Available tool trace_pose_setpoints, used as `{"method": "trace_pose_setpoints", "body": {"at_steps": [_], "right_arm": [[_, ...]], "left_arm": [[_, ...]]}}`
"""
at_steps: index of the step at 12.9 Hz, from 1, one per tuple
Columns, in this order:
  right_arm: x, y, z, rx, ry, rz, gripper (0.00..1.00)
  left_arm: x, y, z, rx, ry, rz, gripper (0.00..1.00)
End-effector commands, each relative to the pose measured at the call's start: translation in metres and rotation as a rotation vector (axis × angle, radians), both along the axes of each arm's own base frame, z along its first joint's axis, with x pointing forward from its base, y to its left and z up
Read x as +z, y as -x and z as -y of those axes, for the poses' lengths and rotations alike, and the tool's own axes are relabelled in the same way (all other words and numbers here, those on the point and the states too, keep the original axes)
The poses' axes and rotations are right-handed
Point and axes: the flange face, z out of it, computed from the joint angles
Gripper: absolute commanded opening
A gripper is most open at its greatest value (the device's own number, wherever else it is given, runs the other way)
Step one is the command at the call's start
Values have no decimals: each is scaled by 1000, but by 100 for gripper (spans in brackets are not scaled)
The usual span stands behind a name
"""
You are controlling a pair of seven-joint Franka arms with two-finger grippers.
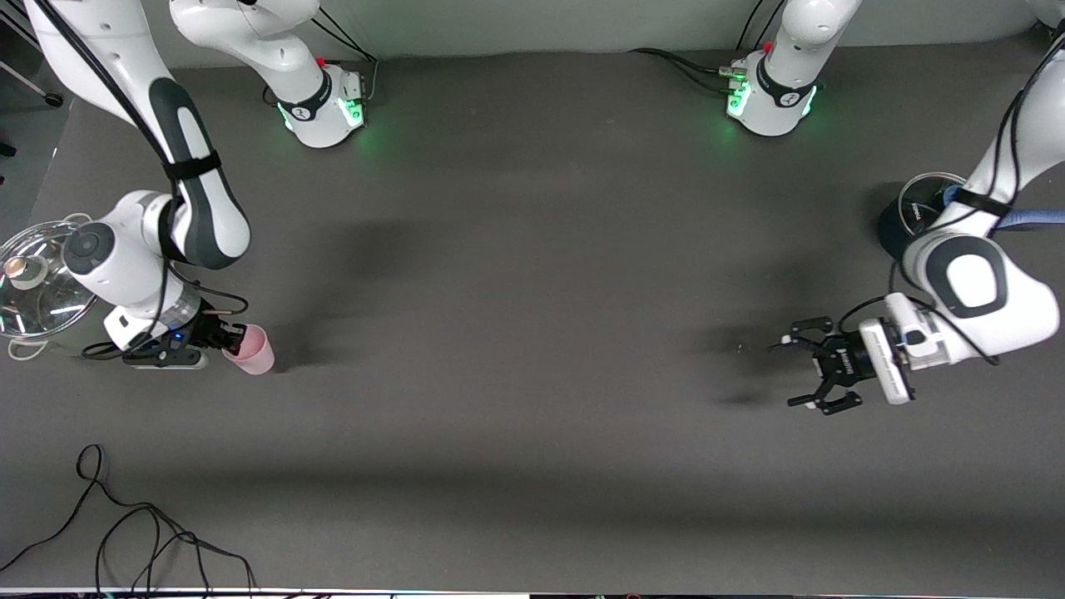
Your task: Transfer pink cup from left to right arm
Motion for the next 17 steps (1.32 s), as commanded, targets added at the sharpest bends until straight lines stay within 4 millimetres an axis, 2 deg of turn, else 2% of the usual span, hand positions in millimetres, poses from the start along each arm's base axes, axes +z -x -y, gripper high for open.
{"method": "trace_pose_setpoints", "body": {"at_steps": [1,4,7,8,10,11,13,14,15,16,17], "right_arm": [[-5,-3,1,21,12,15,0],[1,-3,1,19,4,8,0],[7,-4,14,-13,-31,-50,0],[10,-6,14,-37,-77,-69,0],[11,-6,15,-49,-187,-76,0],[7,-3,24,-60,-231,-85,0],[6,-3,26,-56,-244,-85,0],[6,-3,27,-57,-244,-85,4],[5,-3,28,-59,-243,-85,42],[6,-3,27,-58,-245,-84,75],[7,-3,27,-59,-247,-81,84]], "left_arm": [[37,1,-8,13,-106,-108,100],[84,4,-9,31,-217,-118,100],[122,3,-10,44,-447,-113,100],[137,0,-12,53,-490,-155,100],[170,-7,0,90,-599,-263,100],[179,-6,-1,139,-636,-322,100],[199,-3,-6,230,-667,-406,100],[212,-1,-7,283,-690,-420,100],[232,4,-4,351,-735,-413,100],[245,9,3,428,-780,-426,100],[250,13,6,451,-814,-450,100]]}}
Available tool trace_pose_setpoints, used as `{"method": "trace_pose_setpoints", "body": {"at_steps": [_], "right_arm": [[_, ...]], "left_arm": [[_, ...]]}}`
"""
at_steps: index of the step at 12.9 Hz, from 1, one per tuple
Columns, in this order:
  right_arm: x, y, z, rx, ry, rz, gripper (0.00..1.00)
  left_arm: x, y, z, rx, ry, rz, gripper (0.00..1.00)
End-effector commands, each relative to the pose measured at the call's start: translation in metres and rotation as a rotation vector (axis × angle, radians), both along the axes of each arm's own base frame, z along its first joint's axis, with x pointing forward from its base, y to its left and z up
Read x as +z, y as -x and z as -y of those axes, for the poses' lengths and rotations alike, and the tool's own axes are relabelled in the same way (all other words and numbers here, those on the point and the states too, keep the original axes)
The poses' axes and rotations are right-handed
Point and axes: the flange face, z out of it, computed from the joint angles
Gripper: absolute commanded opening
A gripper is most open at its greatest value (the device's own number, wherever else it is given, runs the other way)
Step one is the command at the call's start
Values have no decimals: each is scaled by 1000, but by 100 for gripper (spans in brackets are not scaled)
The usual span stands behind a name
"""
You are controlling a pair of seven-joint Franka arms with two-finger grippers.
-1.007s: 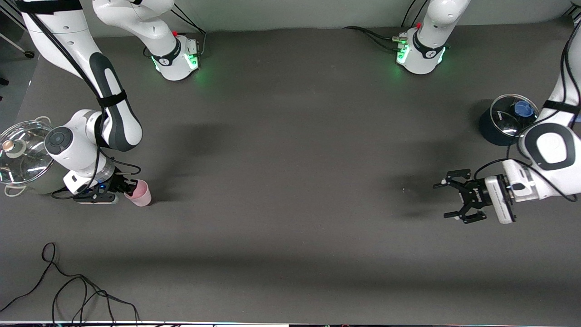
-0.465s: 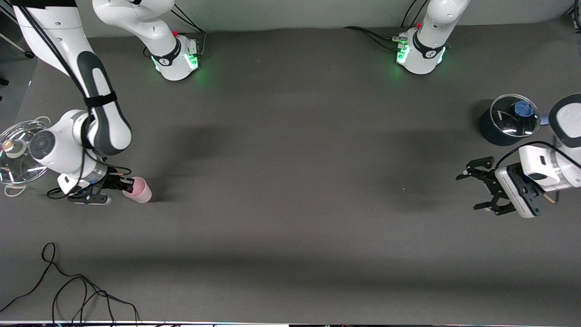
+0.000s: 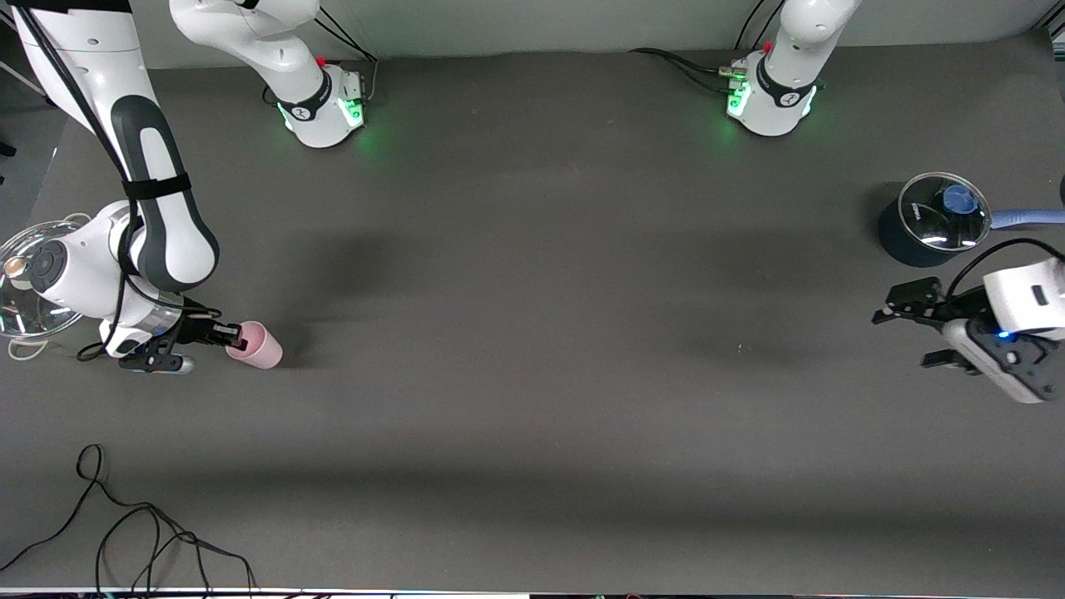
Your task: Transfer pink cup from left to right arm
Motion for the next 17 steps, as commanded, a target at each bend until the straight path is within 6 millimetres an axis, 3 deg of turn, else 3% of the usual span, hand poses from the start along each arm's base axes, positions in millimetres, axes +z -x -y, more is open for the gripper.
{"method": "trace_pose_setpoints", "body": {"at_steps": [1,4,6,7,8,11,12,14,17], "right_arm": [[7,-2,0,12,-31,14,85],[18,1,7,4,-48,9,88],[45,2,13,-2,-70,37,92],[64,3,15,-4,-83,58,93],[85,4,15,-2,-99,74,100],[133,20,31,28,-109,65,100],[151,23,32,27,-86,62,100],[194,29,33,10,-62,-1,100],[284,35,34,23,21,-108,100]], "left_arm": [[31,21,15,87,-133,-60,100],[69,35,21,340,-183,-156,100],[84,43,20,443,-210,-215,100],[87,48,14,454,-223,-241,100],[89,49,12,457,-229,-245,100],[124,58,7,508,-261,-174,100],[134,63,14,513,-281,-141,100],[133,70,28,509,-316,-124,100],[130,72,39,504,-329,-107,100]]}}
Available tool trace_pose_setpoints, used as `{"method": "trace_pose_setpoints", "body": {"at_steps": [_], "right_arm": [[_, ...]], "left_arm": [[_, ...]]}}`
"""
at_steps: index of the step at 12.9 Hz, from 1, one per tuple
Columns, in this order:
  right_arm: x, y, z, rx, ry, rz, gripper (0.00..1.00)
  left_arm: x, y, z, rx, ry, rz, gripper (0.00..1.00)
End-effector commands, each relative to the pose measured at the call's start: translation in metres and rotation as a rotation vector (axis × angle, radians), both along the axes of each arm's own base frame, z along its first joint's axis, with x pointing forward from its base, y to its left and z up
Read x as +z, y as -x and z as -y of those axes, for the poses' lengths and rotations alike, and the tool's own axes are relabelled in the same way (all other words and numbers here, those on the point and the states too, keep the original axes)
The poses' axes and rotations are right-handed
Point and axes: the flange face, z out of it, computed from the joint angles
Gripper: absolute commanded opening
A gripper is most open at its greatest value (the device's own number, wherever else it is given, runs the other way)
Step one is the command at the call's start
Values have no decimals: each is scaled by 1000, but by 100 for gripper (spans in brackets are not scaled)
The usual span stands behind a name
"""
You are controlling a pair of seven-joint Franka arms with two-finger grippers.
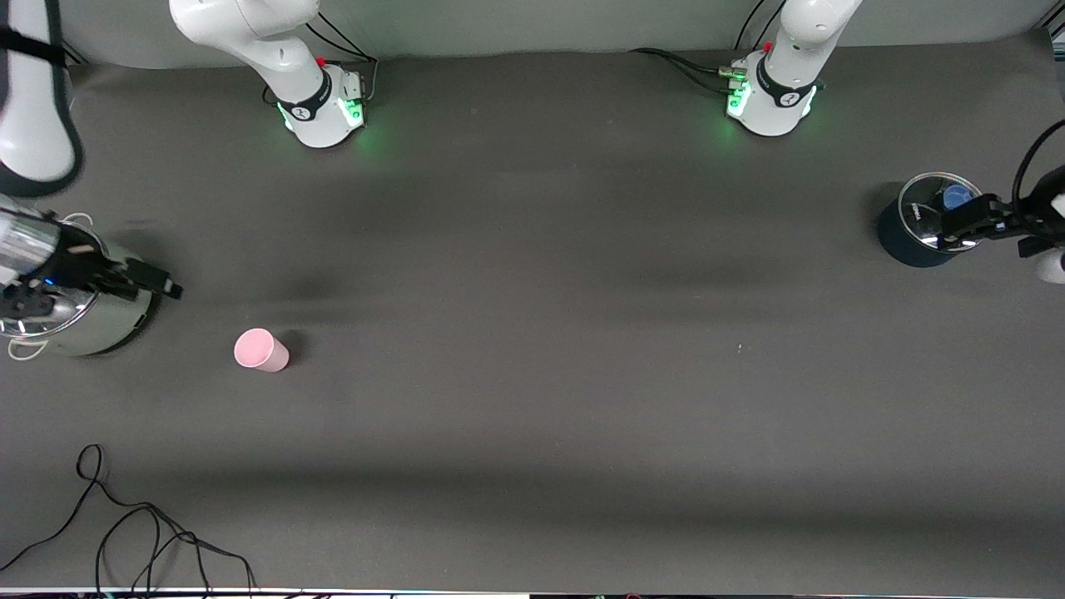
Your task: Transfer pink cup from left to right arm
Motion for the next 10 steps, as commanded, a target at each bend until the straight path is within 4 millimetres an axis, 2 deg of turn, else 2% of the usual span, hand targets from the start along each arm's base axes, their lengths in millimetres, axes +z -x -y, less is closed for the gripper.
{"method": "trace_pose_setpoints", "body": {"at_steps": [1,2,5,6,7,8,10], "right_arm": [[82,3,0,12,108,-90,100],[103,6,-2,21,118,-107,100],[143,16,-3,24,119,-127,100],[146,16,-5,31,140,-133,100],[148,13,-20,63,169,-133,100],[146,12,-25,81,203,-142,100],[146,11,-27,86,214,-145,100]], "left_arm": [[-8,6,11,30,-50,28,100],[-16,11,17,33,-70,24,100],[-18,14,24,34,-61,19,100],[-18,13,24,30,-60,18,100],[-16,13,17,39,-59,16,100],[-11,14,18,39,-41,19,100],[1,15,21,41,-35,41,100]]}}
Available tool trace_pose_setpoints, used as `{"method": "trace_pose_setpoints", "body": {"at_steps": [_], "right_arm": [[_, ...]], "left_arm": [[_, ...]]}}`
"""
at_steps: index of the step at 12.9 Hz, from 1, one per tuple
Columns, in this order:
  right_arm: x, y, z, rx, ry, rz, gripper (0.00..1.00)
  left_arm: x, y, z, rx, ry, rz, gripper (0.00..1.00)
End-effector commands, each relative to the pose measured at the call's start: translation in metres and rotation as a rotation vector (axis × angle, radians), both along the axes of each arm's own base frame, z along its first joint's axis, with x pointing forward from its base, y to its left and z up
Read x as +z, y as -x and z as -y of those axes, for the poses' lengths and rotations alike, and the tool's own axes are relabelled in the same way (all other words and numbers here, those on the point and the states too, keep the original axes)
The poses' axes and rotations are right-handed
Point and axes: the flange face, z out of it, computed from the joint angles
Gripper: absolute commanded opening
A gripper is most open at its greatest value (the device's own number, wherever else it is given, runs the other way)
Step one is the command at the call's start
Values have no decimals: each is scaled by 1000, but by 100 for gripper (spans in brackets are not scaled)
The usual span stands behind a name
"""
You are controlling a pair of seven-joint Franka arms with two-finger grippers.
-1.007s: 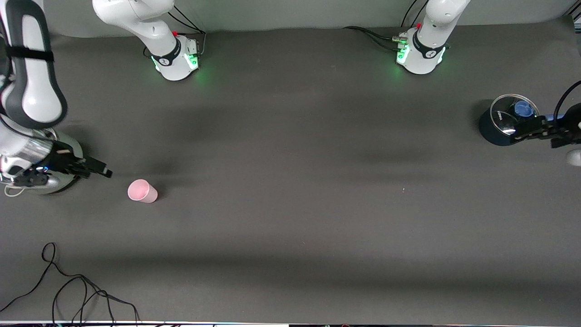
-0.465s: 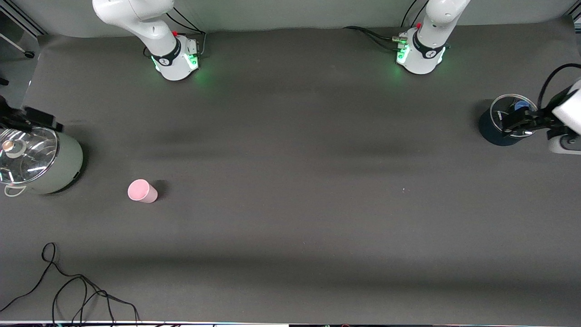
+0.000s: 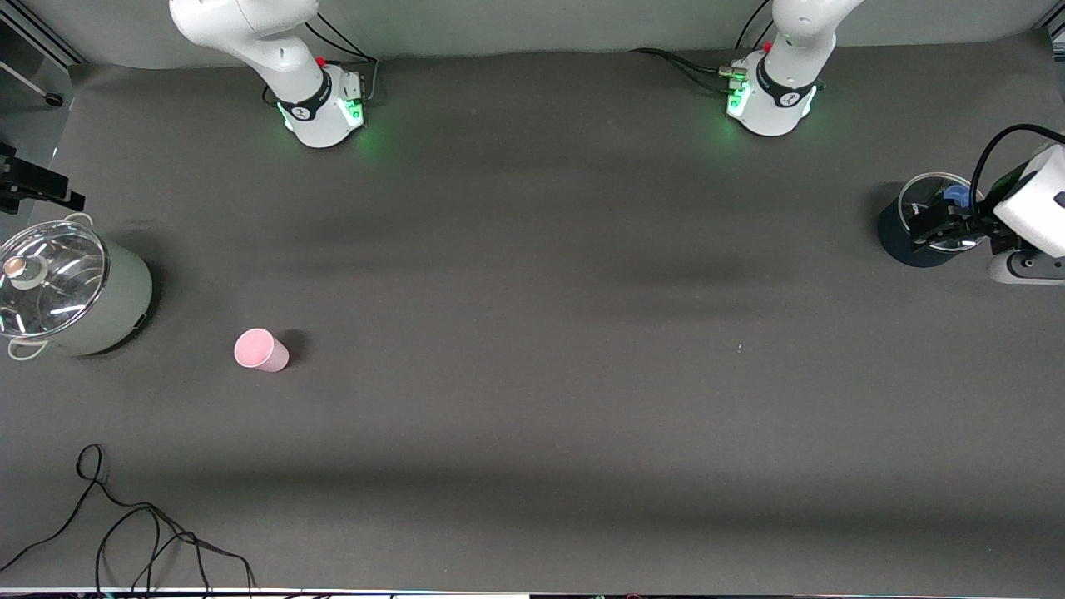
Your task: Transfer pink cup from left to right arm
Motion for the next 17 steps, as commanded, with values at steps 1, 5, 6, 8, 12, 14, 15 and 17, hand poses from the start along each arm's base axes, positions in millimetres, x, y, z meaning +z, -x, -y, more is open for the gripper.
{"method": "trace_pose_setpoints", "body": {"at_steps": [1,5,6,8,12,14,15,17], "right_arm": [[1,-5,-5,-7,44,-18,100],[-1,-5,-10,1,43,-27,100],[0,-6,-12,2,44,-24,100],[0,-8,-19,14,48,-25,100],[3,-8,-32,37,48,-19,100],[6,-8,-43,34,56,-12,100],[7,-7,-50,39,58,-10,100],[4,-10,-61,52,56,-4,100]], "left_arm": [[30,9,7,-6,2,52,100],[37,11,26,-38,-1,40,100],[36,11,26,-35,8,35,100],[29,10,24,-42,51,17,100],[27,8,19,-41,51,19,100],[26,6,21,-42,52,19,100],[23,5,21,-44,52,19,100],[15,0,21,-45,52,9,100]]}}
